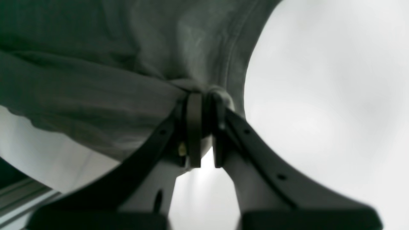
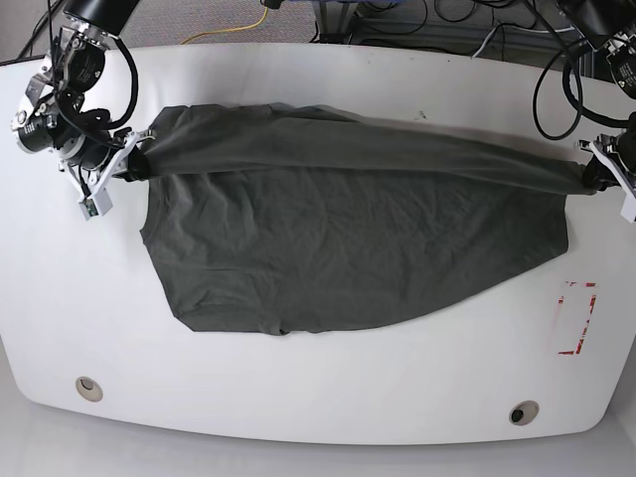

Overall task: Layout the t-shirt on the table in an organized manner, then fold the t-shirt properly
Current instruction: 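Release the shirt edge with the right gripper and raise it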

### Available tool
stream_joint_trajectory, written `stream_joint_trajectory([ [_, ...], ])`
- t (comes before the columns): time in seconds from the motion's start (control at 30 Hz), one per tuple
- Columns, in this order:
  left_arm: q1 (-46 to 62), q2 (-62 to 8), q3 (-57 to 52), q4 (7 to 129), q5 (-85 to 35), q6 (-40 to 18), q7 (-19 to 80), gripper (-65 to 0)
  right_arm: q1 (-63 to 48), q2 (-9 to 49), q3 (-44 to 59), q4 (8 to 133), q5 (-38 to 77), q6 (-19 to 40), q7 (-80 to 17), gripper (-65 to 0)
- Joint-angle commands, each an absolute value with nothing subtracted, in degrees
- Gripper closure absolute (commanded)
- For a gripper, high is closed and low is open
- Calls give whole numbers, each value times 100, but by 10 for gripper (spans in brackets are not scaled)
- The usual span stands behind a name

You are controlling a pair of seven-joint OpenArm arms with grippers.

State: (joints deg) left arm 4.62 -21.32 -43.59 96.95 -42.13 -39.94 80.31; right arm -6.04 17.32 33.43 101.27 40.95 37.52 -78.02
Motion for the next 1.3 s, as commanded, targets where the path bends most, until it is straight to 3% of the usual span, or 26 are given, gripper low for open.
stream_joint_trajectory([
  [0.0,251,-2246,-4365,9437,-4119,-4000,8000,0,-444,1859,3371,9912,4189,3767,-7582,-55],
  [0.1,75,-2246,-4365,9191,-3969,-4000,8000,0,-321,1903,3371,9675,4189,3767,-7477,-119],
  [0.27,-48,-2246,-4365,9059,-3776,-4000,8000,-3,-251,1947,3371,9657,4189,3758,-7389,-331],
  [0.43,-127,-2246,-4365,9059,-3679,-4000,8000,-89,-277,1965,3380,9727,4233,3723,-7433,-531],
  [0.5,-145,-2246,-4365,9059,-3679,-4000,8000,-125,-321,1947,3415,9912,4233,3741,-7530,-568],
  [0.8,-145,-2246,-4365,9095,-3679,-4000,8000,-267,-1402,1710,4048,11011,4989,3749,-7600,-577],
  [1.0,-163,-2246,-4391,9103,-3679,-4000,8000,-307,-1938,1508,4330,11002,5297,3749,-7582,-577],
  [1.27,-163,-2352,-4391,9103,-3688,-4000,8000,-310,-2044,1174,4268,10431,5305,3952,-7582,-577],
])
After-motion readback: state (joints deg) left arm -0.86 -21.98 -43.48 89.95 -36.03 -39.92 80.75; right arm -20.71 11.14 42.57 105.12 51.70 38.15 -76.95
